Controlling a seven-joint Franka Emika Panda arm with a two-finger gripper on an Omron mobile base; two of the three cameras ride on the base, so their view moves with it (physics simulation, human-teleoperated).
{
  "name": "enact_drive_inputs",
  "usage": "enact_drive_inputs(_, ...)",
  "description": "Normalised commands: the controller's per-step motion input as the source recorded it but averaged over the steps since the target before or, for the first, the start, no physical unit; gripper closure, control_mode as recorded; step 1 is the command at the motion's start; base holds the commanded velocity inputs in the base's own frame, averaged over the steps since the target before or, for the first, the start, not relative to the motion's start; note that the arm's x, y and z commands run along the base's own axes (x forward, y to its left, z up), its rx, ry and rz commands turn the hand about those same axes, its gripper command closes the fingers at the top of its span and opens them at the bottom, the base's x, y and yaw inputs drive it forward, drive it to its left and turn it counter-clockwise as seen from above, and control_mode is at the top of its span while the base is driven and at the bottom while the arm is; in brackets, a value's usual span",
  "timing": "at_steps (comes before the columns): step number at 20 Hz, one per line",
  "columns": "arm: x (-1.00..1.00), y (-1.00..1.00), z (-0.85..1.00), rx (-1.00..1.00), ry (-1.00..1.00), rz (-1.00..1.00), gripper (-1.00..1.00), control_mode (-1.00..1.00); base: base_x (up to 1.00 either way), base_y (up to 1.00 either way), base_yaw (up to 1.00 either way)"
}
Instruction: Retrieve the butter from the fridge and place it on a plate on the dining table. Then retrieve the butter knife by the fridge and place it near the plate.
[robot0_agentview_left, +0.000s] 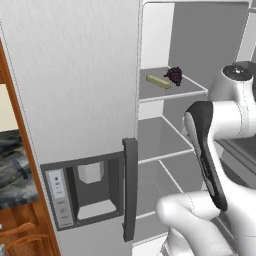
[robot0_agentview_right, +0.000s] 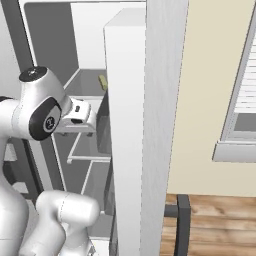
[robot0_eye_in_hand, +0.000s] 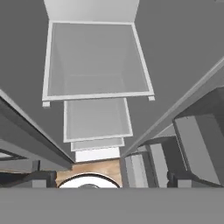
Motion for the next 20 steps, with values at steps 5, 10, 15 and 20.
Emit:
enact_drive_inputs(5,0.21,0.01,0.55,-0.01,-0.03,0.11,-1.0,-1.0,0.0,0.0,0.0)
enact_drive_inputs(10,0.45,0.01,0.34,0.0,-0.02,0.08,-1.0,-1.0,0.0,0.0,0.0)
enact_drive_inputs(15,0.54,0.0,0.16,0.0,-0.08,0.13,-1.0,-1.0,0.0,0.0,0.0)
enact_drive_inputs(20,0.72,0.05,0.07,0.0,-0.07,0.11,-1.0,-1.0,0.0,0.0,0.0)
